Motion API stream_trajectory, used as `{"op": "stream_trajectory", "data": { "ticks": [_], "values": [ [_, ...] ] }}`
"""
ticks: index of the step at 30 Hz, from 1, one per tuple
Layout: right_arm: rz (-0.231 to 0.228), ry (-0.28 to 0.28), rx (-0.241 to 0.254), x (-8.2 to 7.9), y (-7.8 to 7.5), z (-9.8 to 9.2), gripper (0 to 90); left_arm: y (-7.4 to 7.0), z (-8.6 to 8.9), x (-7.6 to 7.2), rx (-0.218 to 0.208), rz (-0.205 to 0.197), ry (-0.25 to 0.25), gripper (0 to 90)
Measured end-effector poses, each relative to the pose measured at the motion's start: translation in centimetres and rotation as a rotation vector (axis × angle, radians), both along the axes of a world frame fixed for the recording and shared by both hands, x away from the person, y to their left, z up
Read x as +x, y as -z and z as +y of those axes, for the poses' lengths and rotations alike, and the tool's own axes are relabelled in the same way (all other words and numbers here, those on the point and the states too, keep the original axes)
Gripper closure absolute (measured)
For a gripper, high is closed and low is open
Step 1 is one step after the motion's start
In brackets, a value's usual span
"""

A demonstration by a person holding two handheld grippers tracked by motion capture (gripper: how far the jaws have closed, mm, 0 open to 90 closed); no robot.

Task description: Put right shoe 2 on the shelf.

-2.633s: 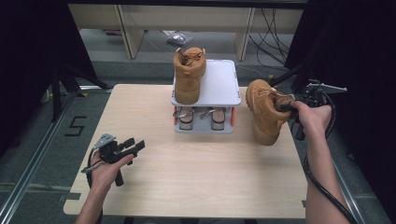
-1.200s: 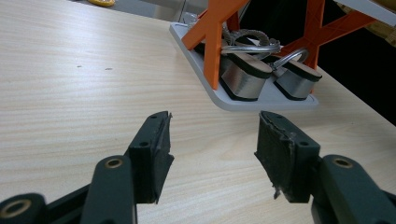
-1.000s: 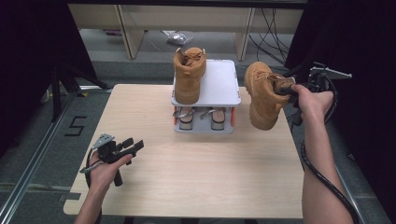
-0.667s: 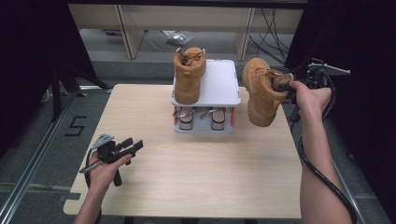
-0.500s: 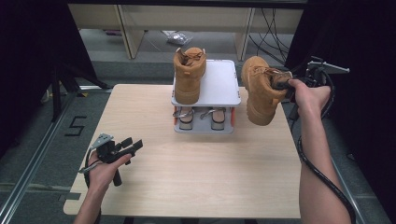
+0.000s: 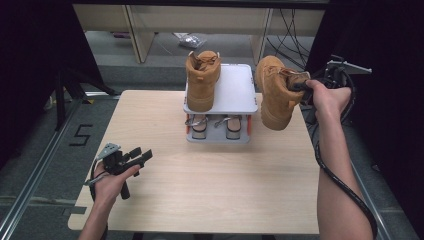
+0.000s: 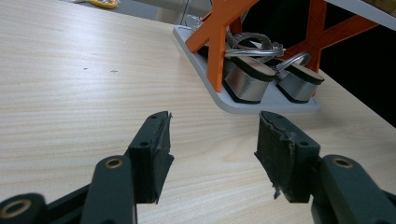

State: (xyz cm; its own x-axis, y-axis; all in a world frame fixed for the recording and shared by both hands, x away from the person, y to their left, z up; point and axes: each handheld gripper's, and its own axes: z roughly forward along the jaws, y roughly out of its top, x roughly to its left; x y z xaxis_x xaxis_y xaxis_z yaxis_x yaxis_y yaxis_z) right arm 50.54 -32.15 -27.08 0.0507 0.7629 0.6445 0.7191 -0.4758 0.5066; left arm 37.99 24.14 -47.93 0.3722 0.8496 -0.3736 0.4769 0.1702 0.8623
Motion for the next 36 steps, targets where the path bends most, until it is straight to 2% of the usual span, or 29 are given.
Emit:
{"op": "stream_trajectory", "data": {
  "ticks": [2, 5, 6, 7, 12, 13, 15, 17, 19, 20, 21, 22, 23, 24, 26, 27, 28, 29, 30, 33, 34, 35, 36],
  "values": [
    [0.008, 0.007, 0.011, 0.0, -0.2, 0.2, 83.8, 0.0, 0.0, 0.0, 0.001, 0.000, 0.002, 43.9],
    [0.007, 0.003, 0.003, 0.1, -0.3, 0.4, 83.8, 0.0, 0.0, 0.0, 0.002, -0.002, 0.002, 43.9],
    [-0.013, -0.004, -0.013, 0.2, -0.1, 0.4, 83.8, 0.0, 0.0, 0.0, 0.003, -0.002, 0.002, 43.9],
    [0.007, 0.003, 0.013, 0.2, -0.3, 0.6, 83.8, 0.0, 0.0, 0.0, 0.003, -0.001, 0.002, 43.9],
    [-0.005, -0.009, 0.003, 0.5, -0.3, 1.1, 83.7, 0.0, 0.0, 0.0, 0.000, 0.002, 0.002, 43.8],
    [0.002, -0.009, 0.015, 0.6, -0.4, 1.3, 83.7, 0.0, 0.0, 0.0, 0.000, 0.001, 0.001, 43.8],
    [-0.009, -0.018, 0.001, 0.7, -0.3, 1.5, 83.7, 0.1, 0.0, 0.0, 0.000, 0.003, -0.001, 43.8],
    [0.002, -0.013, 0.024, 0.8, -0.4, 1.8, 83.7, 0.1, 0.0, 0.0, -0.001, 0.002, 0.000, 43.8],
    [-0.017, -0.022, 0.001, 0.9, -0.4, 1.9, 83.7, 0.0, 0.0, 0.0, -0.001, 0.000, 0.000, 43.7],
    [-0.005, -0.021, 0.021, 0.9, -0.6, 2.2, 83.7, 0.0, 0.0, 0.0, -0.001, -0.001, 0.000, 43.6],
    [-0.020, -0.026, 0.002, 1.0, -0.5, 2.2, 83.7, 0.0, 0.0, 0.0, -0.001, -0.001, -0.001, 43.6],
    [-0.010, -0.017, 0.021, 1.0, -0.7, 2.5, 83.6, 0.0, 0.0, 0.0, -0.001, -0.001, -0.001, 43.6],
    [-0.027, -0.026, 0.004, 1.1, -0.6, 2.5, 83.7, 0.0, 0.0, 0.0, 0.000, -0.002, -0.001, 43.6],
    [-0.012, -0.020, 0.023, 1.2, -0.7, 2.7, 83.6, 0.0, 0.0, 0.0, 0.000, -0.001, 0.000, 43.6],
    [-0.014, -0.020, 0.029, 1.3, -0.8, 2.9, 83.6, 0.0, 0.1, 0.0, 0.001, -0.001, -0.001, 43.5],
    [-0.030, -0.028, 0.006, 1.4, -0.8, 3.0, 83.6, 0.0, 0.1, 0.0, 0.002, -0.001, -0.001, 43.5],
    [-0.018, -0.027, 0.032, 1.4, -0.9, 3.2, 83.6, 0.0, 0.1, 0.0, 0.002, 0.001, -0.001, 43.5],
    [-0.027, -0.030, 0.011, 1.5, -0.9, 3.2, 83.6, 0.0, 0.1, 0.0, 0.003, 0.000, -0.001, 43.5],
    [-0.017, -0.029, 0.031, 1.5, -1.0, 3.5, 83.6, 0.0, 0.1, 0.0, 0.002, -0.001, 0.000, 43.5],
    [-0.030, -0.041, 0.018, 1.8, -1.0, 3.8, 83.5, 0.1, 0.1, 0.0, 0.001, 0.000, 0.001, 43.4],
    [-0.024, -0.031, 0.032, 1.8, -1.1, 4.1, 83.6, 0.1, 0.1, 0.0, 0.000, 0.000, 0.000, 43.4],
    [-0.037, -0.038, 0.023, 1.9, -1.0, 4.1, 83.5, 0.1, 0.1, 0.0, 0.001, 0.002, 0.000, 43.4],
    [-0.033, -0.032, 0.040, 1.9, -1.0, 4.3, 83.5, 0.1, 0.1, 0.0, 0.001, -0.001, 0.000, 43.4]
  ]
}}
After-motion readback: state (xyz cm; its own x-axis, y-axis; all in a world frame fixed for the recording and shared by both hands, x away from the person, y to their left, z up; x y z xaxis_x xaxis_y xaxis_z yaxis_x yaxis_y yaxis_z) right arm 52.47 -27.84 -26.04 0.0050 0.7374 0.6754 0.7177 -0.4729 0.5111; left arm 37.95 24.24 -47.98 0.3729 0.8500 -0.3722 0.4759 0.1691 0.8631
